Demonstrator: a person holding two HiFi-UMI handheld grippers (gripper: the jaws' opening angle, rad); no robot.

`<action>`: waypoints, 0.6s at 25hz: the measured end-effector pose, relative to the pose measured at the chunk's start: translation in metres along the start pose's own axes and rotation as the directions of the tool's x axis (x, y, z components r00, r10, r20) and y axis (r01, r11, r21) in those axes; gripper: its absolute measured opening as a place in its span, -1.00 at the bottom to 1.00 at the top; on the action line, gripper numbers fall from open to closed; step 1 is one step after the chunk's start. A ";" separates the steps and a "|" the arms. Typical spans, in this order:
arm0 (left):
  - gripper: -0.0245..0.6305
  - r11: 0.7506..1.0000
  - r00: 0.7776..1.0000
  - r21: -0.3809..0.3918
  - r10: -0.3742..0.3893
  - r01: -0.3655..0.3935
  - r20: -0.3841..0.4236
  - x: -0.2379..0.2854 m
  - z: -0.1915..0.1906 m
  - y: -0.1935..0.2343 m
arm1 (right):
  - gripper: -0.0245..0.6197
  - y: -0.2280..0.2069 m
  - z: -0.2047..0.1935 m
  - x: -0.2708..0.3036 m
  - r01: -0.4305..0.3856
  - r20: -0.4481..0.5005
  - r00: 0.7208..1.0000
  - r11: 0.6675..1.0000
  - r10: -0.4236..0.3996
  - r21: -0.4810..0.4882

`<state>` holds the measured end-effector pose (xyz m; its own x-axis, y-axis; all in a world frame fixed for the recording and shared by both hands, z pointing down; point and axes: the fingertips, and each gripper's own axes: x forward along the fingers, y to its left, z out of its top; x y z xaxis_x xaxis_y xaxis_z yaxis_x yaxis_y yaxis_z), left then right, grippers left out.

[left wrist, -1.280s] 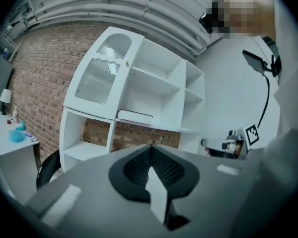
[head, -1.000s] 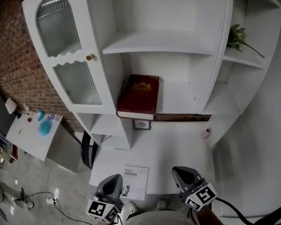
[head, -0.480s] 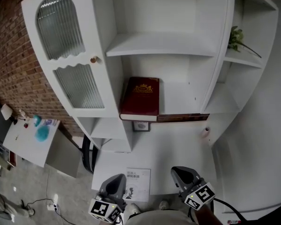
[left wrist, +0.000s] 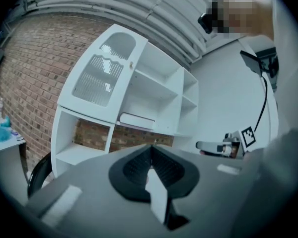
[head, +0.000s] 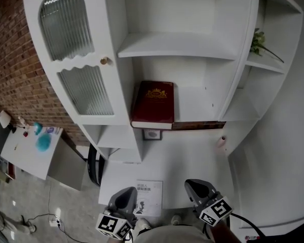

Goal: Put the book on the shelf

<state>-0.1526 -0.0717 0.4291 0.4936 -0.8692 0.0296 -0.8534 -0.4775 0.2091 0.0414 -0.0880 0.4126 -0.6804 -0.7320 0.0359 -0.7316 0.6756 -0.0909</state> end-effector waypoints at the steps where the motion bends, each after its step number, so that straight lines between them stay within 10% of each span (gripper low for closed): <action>1: -0.90 1.000 1.000 -0.002 0.001 -0.001 -0.002 0.000 -0.001 0.001 | -0.92 0.001 -0.001 0.001 -0.002 -0.004 1.000 1.000 0.002 0.000; 8: -0.90 0.999 0.999 -0.029 0.027 -0.028 -0.042 -0.011 -0.027 0.024 | -0.91 0.012 -0.028 0.015 -0.039 -0.069 0.997 0.999 0.041 0.030; 15: -0.89 0.989 0.964 -0.099 0.082 -0.110 -0.253 -0.048 -0.138 0.086 | -0.91 0.030 -0.134 0.036 -0.075 -0.259 0.958 0.979 0.124 0.190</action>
<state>-0.2263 -0.0533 0.5807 0.4480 -0.8445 0.2935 -0.8819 -0.3635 0.3003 -0.0104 -0.0826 0.5447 -0.7533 -0.5946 0.2811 -0.6570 0.6996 -0.2810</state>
